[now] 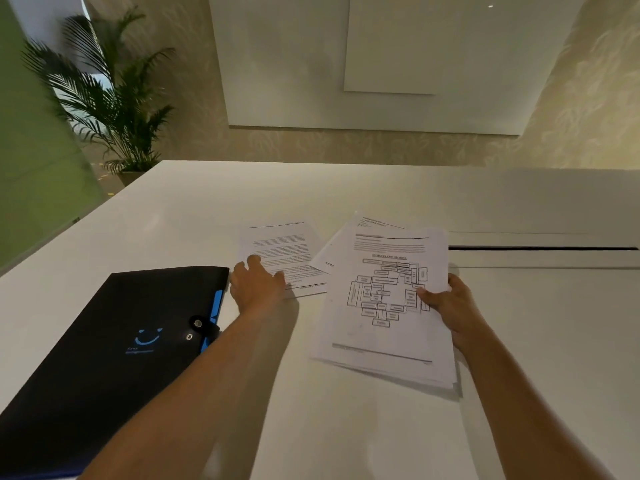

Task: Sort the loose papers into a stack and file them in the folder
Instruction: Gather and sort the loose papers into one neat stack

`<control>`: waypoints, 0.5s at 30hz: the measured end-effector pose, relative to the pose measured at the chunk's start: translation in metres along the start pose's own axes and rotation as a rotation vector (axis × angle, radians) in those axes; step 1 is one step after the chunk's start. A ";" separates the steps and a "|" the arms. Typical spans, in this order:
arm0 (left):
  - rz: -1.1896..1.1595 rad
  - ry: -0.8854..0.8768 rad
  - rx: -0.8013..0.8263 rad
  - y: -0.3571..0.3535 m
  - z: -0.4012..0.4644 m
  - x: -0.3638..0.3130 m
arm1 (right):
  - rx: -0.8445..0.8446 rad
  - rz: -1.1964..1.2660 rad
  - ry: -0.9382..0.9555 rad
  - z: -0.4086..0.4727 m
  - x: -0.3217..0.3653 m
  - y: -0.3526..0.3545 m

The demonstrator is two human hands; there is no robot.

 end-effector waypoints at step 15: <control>0.286 0.198 0.159 -0.024 0.045 0.004 | -0.147 -0.458 0.020 0.034 -0.020 -0.026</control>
Point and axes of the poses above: each hand's wrist, its own z-axis towards the middle knuckle, its own y-axis out of the back of the hand, x = y × z, the point moved 6 cm from there along z, towards the middle knuckle, and after that the axes turned 8 degrees about z, right-handed, at the moved point
